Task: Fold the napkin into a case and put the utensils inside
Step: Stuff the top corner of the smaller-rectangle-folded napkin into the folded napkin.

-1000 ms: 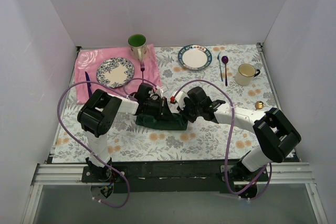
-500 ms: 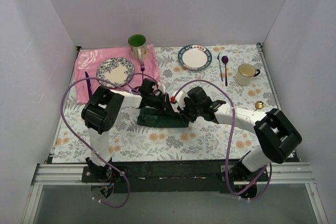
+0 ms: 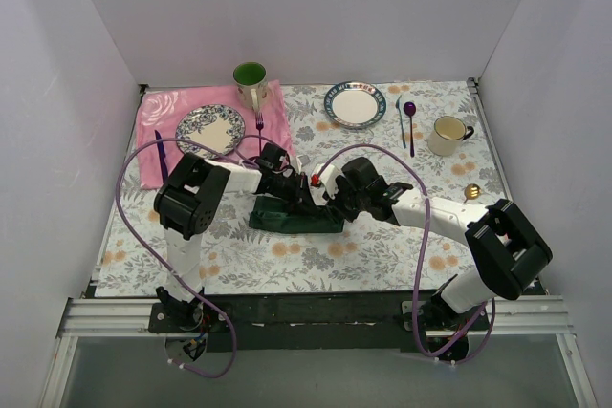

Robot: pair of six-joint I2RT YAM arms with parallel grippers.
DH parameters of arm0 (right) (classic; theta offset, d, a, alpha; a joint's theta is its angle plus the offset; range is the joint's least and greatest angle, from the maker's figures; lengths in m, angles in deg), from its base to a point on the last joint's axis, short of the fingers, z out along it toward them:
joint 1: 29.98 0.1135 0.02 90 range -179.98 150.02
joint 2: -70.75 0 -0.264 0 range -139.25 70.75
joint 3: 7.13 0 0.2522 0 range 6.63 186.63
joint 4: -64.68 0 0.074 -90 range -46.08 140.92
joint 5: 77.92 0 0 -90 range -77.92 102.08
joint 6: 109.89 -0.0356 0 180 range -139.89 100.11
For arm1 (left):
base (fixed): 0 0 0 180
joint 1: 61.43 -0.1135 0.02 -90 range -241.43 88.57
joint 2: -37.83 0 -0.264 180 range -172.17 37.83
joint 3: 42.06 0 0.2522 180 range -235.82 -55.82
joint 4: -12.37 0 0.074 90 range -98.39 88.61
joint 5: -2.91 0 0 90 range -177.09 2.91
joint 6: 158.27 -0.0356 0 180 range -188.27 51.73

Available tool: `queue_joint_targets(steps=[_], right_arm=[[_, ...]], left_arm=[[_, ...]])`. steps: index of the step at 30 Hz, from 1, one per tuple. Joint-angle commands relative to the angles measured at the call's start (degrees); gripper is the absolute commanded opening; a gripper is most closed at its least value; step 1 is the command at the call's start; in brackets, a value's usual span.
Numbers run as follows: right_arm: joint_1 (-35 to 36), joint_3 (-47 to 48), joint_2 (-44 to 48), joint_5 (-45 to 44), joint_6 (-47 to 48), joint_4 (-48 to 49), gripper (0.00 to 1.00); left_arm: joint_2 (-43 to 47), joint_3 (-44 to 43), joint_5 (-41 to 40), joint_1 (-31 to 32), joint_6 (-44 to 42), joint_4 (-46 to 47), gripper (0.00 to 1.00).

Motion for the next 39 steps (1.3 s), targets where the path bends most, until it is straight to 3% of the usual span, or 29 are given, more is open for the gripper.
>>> queue_joint_targets(steps=[1,30,33,34,36,39], right_arm=[[-0.18,1.86,1.73,-1.05,-1.22,1.75,0.01],[-0.18,4.14,0.51,5.81,-2.54,-1.41,0.01],[-0.27,4.85,-0.72,5.29,-2.72,-1.77,0.16],[-0.18,4.93,-1.51,4.85,-2.89,-1.85,0.28],[-0.27,5.37,-2.31,3.97,-3.07,-2.38,0.35],[-0.18,5.55,-3.36,2.3,-3.33,-1.94,0.53]], left_arm=[[-2.23,-0.53,-7.13,0.05,-3.65,-4.37,0.0],[-3.11,-4.05,-9.42,1.37,-5.14,-8.59,0.0],[-3.19,-3.52,-10.03,1.28,-5.41,-8.5,0.0],[-3.2,-3.43,-10.03,1.28,-5.5,-8.59,0.0],[-3.2,-3.43,-10.21,1.28,-5.67,-8.5,0.0],[-3.37,-3.7,-10.3,1.28,-5.67,-8.59,0.0]])
